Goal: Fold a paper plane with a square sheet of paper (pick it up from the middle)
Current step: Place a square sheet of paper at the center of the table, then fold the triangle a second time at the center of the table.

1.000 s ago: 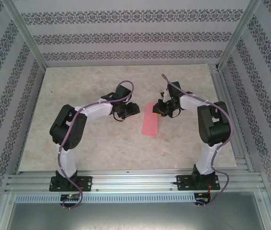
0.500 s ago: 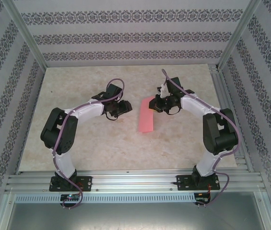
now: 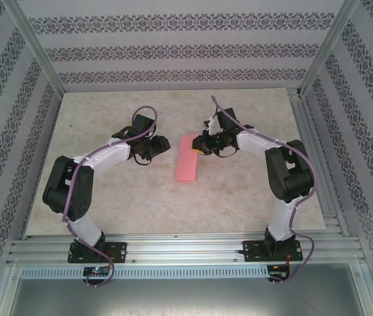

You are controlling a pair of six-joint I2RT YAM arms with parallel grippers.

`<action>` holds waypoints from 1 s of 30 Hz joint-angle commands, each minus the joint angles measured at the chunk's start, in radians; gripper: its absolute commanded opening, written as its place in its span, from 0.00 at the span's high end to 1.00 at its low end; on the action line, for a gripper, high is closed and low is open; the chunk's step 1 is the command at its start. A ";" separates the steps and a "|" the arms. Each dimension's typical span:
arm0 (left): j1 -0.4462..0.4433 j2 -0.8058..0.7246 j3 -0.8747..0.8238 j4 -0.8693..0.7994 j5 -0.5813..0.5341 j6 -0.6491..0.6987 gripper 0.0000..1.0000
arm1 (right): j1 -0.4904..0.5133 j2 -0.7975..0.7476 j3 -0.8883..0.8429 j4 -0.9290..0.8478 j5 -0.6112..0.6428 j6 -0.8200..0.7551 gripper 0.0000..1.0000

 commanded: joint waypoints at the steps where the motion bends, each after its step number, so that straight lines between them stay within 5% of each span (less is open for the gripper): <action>1: 0.009 -0.018 -0.018 0.000 0.010 0.014 0.48 | -0.026 0.079 0.055 -0.047 0.005 -0.077 0.84; 5: 0.008 -0.021 -0.025 0.003 0.012 0.012 0.47 | -0.058 0.096 0.096 -0.149 0.079 -0.161 0.70; 7: 0.008 -0.020 -0.029 0.007 0.013 0.013 0.47 | -0.077 0.086 0.118 -0.210 0.123 -0.208 0.72; 9: 0.008 -0.014 -0.027 0.013 0.021 0.013 0.47 | -0.093 0.088 0.143 -0.248 0.136 -0.234 0.58; 13: 0.008 -0.006 -0.019 0.014 0.020 0.014 0.47 | -0.077 0.054 0.181 -0.371 0.293 -0.289 0.54; 17: 0.022 -0.010 -0.026 0.019 0.003 0.013 0.47 | 0.020 -0.044 0.141 -0.407 0.505 -0.318 0.40; 22: 0.091 -0.019 -0.089 0.081 0.041 -0.023 0.47 | 0.222 -0.113 0.107 -0.440 0.791 -0.383 0.02; 30: 0.193 -0.037 -0.149 0.130 0.094 -0.022 0.47 | 0.457 -0.051 0.106 -0.436 1.042 -0.556 0.02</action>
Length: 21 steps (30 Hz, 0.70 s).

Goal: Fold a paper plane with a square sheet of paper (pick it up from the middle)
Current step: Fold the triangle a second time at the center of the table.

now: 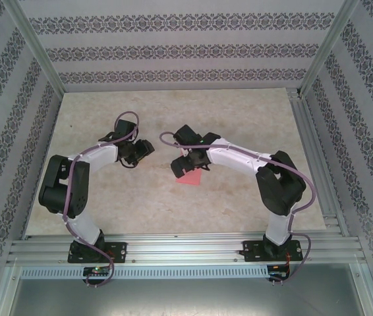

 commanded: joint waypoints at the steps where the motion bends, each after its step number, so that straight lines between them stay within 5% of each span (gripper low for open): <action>1: 0.028 -0.042 -0.018 0.059 0.035 -0.007 0.47 | 0.058 0.007 -0.033 0.001 0.176 -0.134 0.02; 8: 0.039 -0.056 -0.040 0.065 0.037 0.004 0.47 | 0.113 0.036 -0.040 -0.011 0.132 -0.334 0.04; 21: 0.039 -0.053 -0.046 0.070 0.049 0.001 0.47 | 0.127 0.141 0.019 -0.068 0.203 -0.332 0.12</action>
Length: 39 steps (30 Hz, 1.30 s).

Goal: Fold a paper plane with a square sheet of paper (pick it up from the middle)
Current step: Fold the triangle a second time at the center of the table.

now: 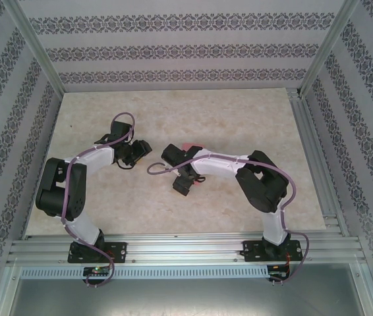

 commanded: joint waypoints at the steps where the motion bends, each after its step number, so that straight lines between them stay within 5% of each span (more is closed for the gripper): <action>1: 0.010 -0.019 -0.002 0.031 0.011 0.000 0.47 | 0.008 0.021 0.036 -0.015 0.074 -0.016 0.13; 24: 0.010 -0.021 0.000 0.029 0.020 -0.011 0.47 | -0.004 -0.036 0.053 -0.021 0.172 0.052 0.38; 39: 0.010 -0.004 0.013 0.029 0.033 -0.011 0.47 | -0.084 -0.068 0.066 -0.005 -0.042 0.146 0.51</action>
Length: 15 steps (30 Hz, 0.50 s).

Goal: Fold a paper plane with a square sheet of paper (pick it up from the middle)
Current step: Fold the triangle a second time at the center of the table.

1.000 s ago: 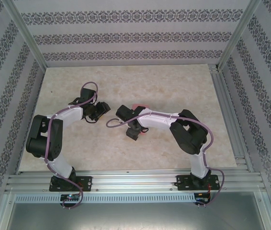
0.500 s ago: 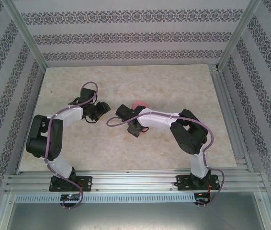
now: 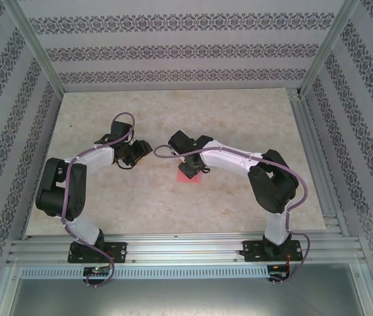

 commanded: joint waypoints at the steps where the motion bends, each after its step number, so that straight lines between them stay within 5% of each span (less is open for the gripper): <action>1: 0.010 -0.002 0.013 0.031 0.016 -0.012 0.47 | -0.002 0.007 0.035 0.004 -0.054 0.038 0.51; 15: 0.010 0.013 0.018 0.041 0.034 -0.012 0.47 | -0.010 0.039 0.087 -0.002 -0.122 0.097 0.63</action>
